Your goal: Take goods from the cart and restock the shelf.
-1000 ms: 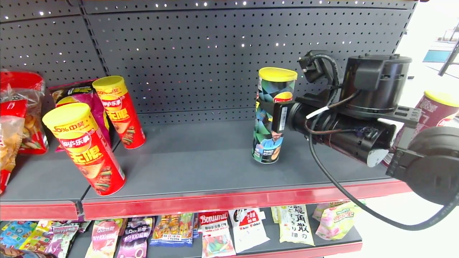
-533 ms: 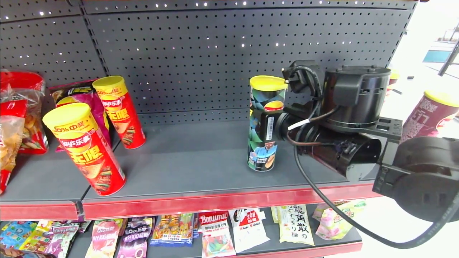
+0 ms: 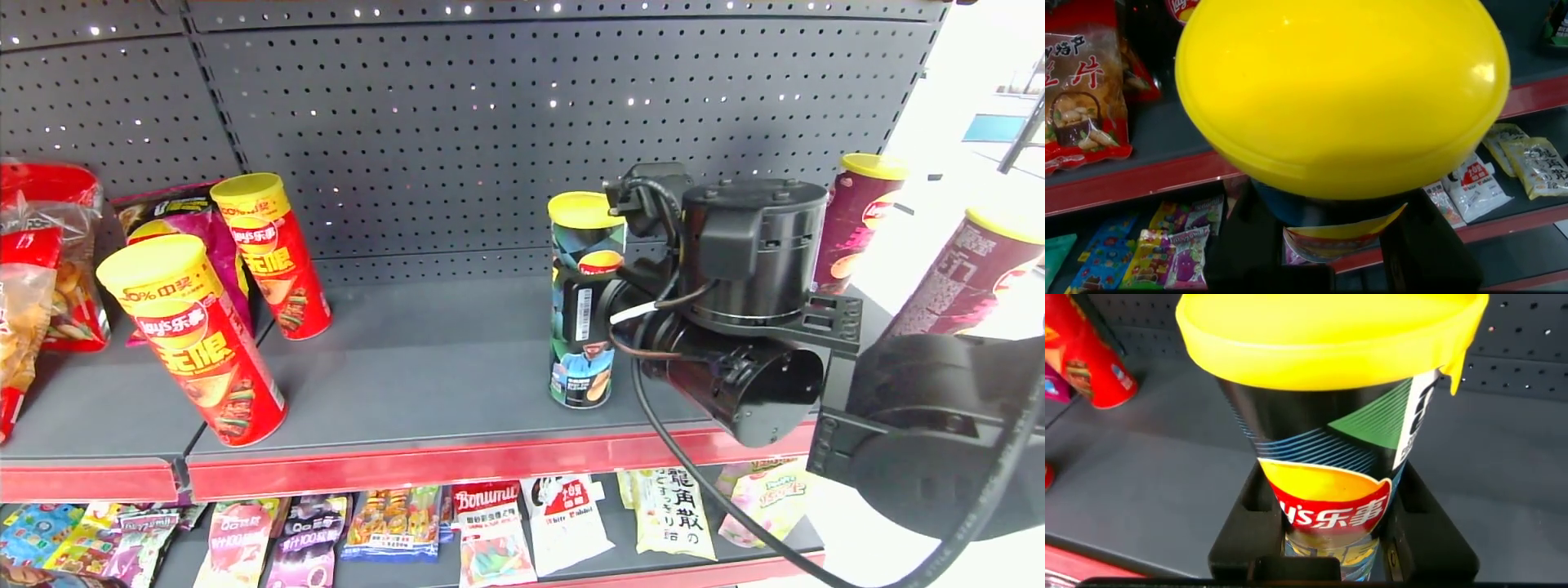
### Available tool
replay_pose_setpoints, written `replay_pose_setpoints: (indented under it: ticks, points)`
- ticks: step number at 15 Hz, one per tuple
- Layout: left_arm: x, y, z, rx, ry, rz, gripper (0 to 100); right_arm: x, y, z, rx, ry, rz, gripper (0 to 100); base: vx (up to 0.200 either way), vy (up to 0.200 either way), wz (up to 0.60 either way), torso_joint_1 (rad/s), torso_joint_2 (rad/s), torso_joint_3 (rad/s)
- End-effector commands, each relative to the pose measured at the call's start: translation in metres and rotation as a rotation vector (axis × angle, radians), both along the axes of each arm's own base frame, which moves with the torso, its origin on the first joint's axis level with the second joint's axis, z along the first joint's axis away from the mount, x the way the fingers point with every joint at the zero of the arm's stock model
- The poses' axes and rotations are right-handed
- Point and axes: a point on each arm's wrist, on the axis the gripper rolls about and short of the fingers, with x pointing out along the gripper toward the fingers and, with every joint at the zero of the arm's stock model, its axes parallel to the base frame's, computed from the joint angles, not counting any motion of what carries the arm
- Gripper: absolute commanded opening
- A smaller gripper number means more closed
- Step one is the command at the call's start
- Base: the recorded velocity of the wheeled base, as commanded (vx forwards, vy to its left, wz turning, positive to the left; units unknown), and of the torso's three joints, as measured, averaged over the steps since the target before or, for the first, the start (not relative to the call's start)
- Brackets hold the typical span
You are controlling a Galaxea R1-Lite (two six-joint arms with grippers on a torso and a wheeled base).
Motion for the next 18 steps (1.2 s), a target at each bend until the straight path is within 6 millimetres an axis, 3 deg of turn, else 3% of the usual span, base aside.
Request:
replay_pose_setpoints:
  ticks: [1, 7, 14, 18]
  points:
    - [0.0, 0.0, 0.0, 0.0, -0.002, 0.0, 0, -0.004, 0.001, -0.005, -0.016, 0.009, 0.001, 0, 0.0, 0.0, 0.0, 0.0, 0.0, 0.0]
    - [0.0, 0.0, 0.0, 0.0, 0.001, 0.0, 0, -0.012, 0.001, -0.011, -0.03, 0.012, -0.092, 0, 0.0, 0.0, 0.0, 0.0, 0.0, 0.0]
    - [0.0, 0.0, 0.0, 0.0, 0.001, 0.0, 0, -0.01, 0.007, -0.012, 0.011, -0.005, -0.106, 0, 0.0, 0.0, 0.0, 0.0, 0.0, 0.0]
    - [0.0, 0.0, -0.001, 0.0, 0.003, 0.0, 0, -0.019, 0.014, -0.012, 0.013, -0.011, -0.097, 0, 0.0, 0.0, 0.0, 0.0, 0.0, 0.0]
